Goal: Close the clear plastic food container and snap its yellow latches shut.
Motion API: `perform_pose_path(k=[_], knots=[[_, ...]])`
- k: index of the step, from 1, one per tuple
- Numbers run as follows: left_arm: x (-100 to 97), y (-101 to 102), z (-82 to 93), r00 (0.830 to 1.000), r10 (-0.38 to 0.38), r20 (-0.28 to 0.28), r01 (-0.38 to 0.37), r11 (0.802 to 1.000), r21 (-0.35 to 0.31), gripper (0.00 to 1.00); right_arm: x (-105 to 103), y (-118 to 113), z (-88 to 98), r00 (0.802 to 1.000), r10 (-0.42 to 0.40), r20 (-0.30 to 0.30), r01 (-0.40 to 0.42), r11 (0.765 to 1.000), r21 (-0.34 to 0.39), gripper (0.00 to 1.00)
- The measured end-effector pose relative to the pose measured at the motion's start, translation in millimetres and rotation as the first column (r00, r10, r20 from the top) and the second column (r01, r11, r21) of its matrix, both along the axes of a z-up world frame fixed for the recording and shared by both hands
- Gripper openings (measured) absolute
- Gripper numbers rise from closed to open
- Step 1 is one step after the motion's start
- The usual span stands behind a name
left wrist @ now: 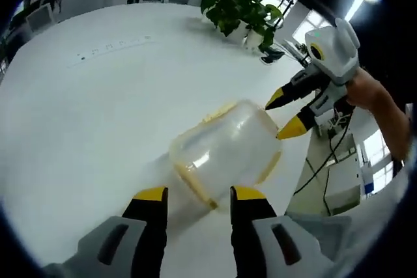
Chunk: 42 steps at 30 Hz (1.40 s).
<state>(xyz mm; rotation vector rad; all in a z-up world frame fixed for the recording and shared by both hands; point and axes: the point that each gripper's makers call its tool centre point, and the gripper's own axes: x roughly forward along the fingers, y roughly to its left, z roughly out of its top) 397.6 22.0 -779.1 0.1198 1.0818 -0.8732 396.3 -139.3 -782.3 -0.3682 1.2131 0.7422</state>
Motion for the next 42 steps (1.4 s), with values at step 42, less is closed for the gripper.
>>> perform_pose_path(k=[42], knots=[[15.9, 1, 7.2, 0.789, -0.592, 0.165, 0.53, 0.792, 0.303, 0.31, 0, 2, 2.4, 0.872, 0.489, 0.008, -0.484, 0.865, -0.132, 0.3]])
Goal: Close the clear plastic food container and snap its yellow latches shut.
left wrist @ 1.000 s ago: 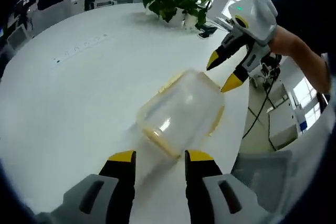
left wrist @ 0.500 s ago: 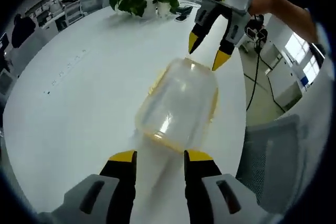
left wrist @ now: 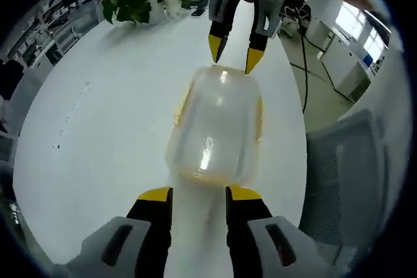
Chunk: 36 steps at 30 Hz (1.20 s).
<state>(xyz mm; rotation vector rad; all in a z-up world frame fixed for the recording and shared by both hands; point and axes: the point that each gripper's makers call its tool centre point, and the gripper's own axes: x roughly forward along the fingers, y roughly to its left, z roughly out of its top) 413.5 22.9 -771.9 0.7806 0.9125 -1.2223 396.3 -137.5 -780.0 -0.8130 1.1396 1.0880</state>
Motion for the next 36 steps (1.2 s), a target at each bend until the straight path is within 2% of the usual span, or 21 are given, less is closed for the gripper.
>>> perform_pose_path(k=[3, 8, 16, 27, 36], knots=[[0.5, -7, 3.5, 0.999, -0.046, 0.022, 0.046, 0.999, -0.012, 0.31, 3, 1, 1.5, 1.0, 0.01, 0.002, -0.01, 1.0, 0.004, 0.3], [1.8, -13, 4.7, 0.994, -0.1, 0.054, 0.1, 0.995, 0.005, 0.3, 5, 2, 1.6, 1.0, 0.014, 0.002, -0.014, 1.0, 0.004, 0.31], [-1.9, -31, 9.0, 0.993, -0.112, 0.034, 0.114, 0.993, -0.045, 0.32, 5, 10, 1.3, 1.0, 0.024, 0.002, -0.024, 0.999, 0.027, 0.32], [-6.2, -53, 5.5, 0.992, -0.122, 0.024, 0.124, 0.99, -0.07, 0.32, 4, 30, -0.9, 0.998, 0.058, -0.006, -0.057, 0.996, 0.062, 0.32], [-9.3, -69, 4.2, 0.993, -0.116, 0.019, 0.118, 0.988, -0.101, 0.31, 6, 47, -0.4, 0.997, 0.076, 0.011, -0.077, 0.992, 0.102, 0.33]])
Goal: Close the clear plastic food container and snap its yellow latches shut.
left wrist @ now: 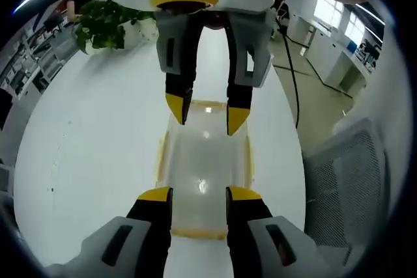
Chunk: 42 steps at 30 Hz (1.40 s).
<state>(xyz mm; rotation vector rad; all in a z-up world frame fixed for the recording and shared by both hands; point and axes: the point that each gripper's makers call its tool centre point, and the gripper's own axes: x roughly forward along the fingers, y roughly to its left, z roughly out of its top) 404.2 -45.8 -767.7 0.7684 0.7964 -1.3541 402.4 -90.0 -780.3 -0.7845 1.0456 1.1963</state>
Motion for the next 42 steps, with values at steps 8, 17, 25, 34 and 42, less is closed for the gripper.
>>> perform_pose_path(k=[8, 17, 25, 34, 42], knots=[[-4.9, -8, -4.5, 1.0, 0.021, -0.021, -0.022, 1.0, -0.019, 0.31, 0, 12, -0.2, 1.0, 0.019, 0.003, -0.019, 1.0, 0.024, 0.32], [-10.5, -10, -9.8, 0.999, 0.033, -0.021, -0.033, 0.999, -0.015, 0.31, 9, 16, -2.8, 1.0, 0.013, 0.014, -0.013, 0.999, 0.038, 0.32], [-12.8, -12, -10.9, 0.997, 0.071, -0.036, -0.072, 0.997, -0.038, 0.32, 16, 21, -1.3, 1.0, 0.015, 0.026, -0.016, 0.999, 0.048, 0.31], [-22.9, -16, -8.1, 0.997, 0.066, -0.047, -0.068, 0.996, -0.051, 0.32, 24, 21, 2.4, 0.999, 0.015, 0.037, -0.017, 0.998, 0.056, 0.31], [-29.6, -17, -5.7, 0.996, 0.078, -0.053, -0.082, 0.995, -0.062, 0.34, 24, 26, 5.6, 0.999, 0.031, 0.042, -0.034, 0.998, 0.062, 0.32]])
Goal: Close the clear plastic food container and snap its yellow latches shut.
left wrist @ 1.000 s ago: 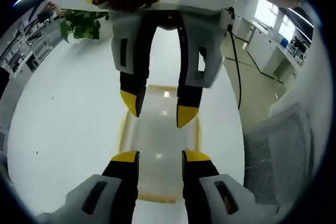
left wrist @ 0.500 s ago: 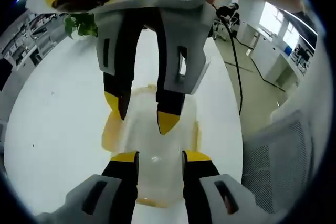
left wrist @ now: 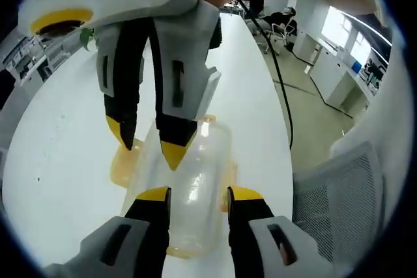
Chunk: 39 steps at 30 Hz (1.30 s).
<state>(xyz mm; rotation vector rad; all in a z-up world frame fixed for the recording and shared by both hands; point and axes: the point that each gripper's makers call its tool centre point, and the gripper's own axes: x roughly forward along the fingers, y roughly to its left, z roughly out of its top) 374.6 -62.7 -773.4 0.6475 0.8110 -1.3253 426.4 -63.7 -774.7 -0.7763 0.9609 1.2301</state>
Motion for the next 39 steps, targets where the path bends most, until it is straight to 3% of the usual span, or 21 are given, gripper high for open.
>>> perform_pose_path(k=[11, 26, 34, 36, 39], knots=[[-8.4, 3, -5.7, 1.0, -0.011, 0.027, 0.01, 1.0, 0.027, 0.37, 4, 3, -4.8, 1.0, 0.015, -0.021, -0.015, 1.0, -0.006, 0.33], [-10.9, -1, -10.3, 0.99, -0.05, 0.131, 0.042, 0.997, 0.059, 0.4, 5, 4, -10.0, 0.997, 0.025, -0.071, -0.026, 1.0, -0.016, 0.35], [-12.8, -1, -15.3, 0.974, -0.08, 0.213, 0.059, 0.993, 0.104, 0.42, 3, 7, -12.8, 0.988, 0.085, -0.128, -0.091, 0.995, -0.042, 0.34], [-10.3, 1, -16.2, 0.956, -0.131, 0.263, 0.094, 0.984, 0.148, 0.41, -1, 8, -13.4, 0.98, 0.106, -0.165, -0.116, 0.992, -0.048, 0.32], [-12.3, -1, -18.2, 0.951, -0.13, 0.28, 0.088, 0.983, 0.159, 0.41, 0, 9, -14.6, 0.977, 0.121, -0.177, -0.133, 0.989, -0.059, 0.32]])
